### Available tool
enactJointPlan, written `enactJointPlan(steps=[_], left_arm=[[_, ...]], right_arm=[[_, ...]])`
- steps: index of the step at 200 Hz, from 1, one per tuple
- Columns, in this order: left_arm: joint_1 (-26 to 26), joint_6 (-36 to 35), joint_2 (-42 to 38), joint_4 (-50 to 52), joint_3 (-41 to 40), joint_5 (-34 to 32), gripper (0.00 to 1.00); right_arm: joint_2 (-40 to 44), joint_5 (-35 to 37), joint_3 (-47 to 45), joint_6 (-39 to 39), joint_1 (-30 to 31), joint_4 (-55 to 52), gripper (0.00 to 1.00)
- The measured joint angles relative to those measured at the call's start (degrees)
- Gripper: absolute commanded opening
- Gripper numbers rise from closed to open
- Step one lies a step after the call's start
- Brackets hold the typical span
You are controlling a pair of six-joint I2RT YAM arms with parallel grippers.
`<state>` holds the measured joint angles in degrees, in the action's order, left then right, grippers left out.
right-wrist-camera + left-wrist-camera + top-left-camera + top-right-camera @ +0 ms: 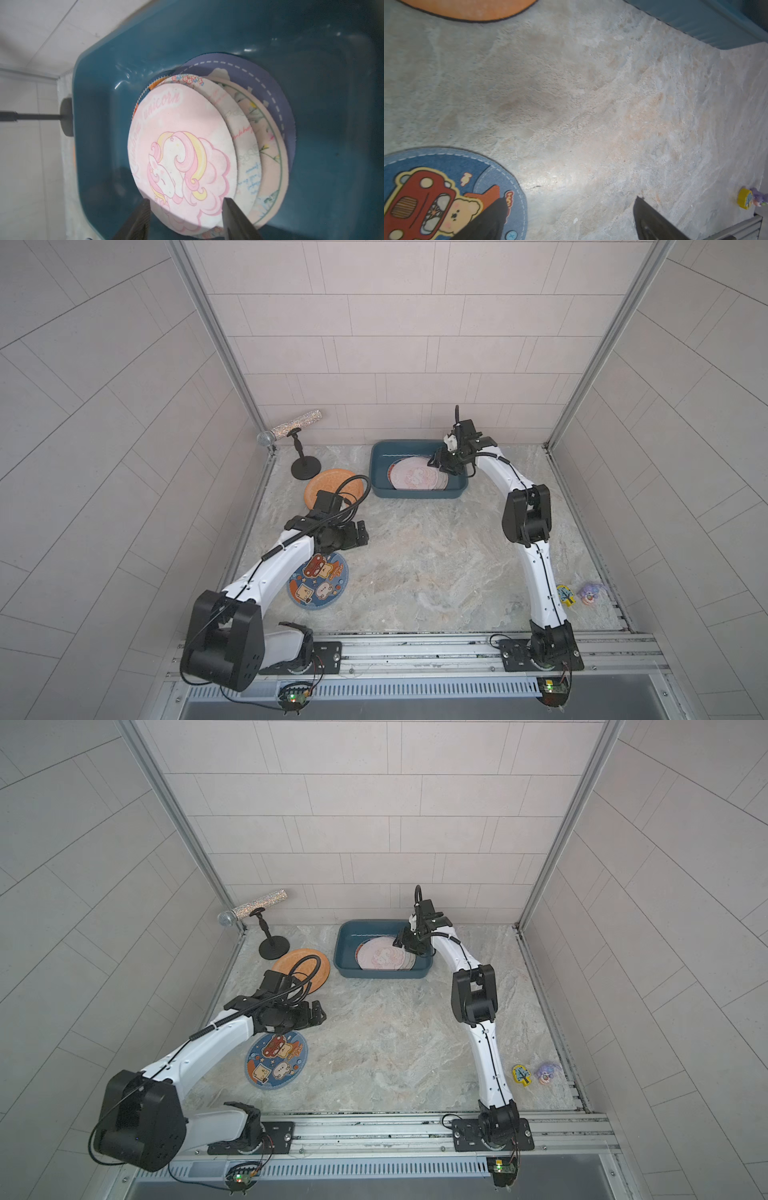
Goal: Put the coasters into the storage box
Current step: Place the coaster in the storage box.
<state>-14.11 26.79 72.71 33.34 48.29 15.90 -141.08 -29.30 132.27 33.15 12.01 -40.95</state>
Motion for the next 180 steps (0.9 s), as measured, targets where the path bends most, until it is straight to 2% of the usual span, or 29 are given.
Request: enactJointPlan(steps=[46, 86, 134, 180], left_arm=[[4.3, 0.9, -2.3, 3.1, -0.7, -7.8, 1.00], [9.0, 2.3, -2.9, 5.4, -3.5, -12.6, 1.00], [18.8, 6.7, -3.1, 6.0, -7.5, -11.9, 1.00], [26.3, 8.4, -3.9, 6.0, -9.7, -10.1, 1.00]], right_arm=[[1.9, 1.3, -1.8, -2.8, 0.3, -2.3, 0.75], [9.9, 1.1, -8.4, -4.6, 1.2, -2.6, 0.82], [23.3, -0.2, -21.6, -5.9, 4.5, 0.8, 0.91], [31.6, -1.1, -33.5, -5.9, 7.7, 4.0, 1.00]])
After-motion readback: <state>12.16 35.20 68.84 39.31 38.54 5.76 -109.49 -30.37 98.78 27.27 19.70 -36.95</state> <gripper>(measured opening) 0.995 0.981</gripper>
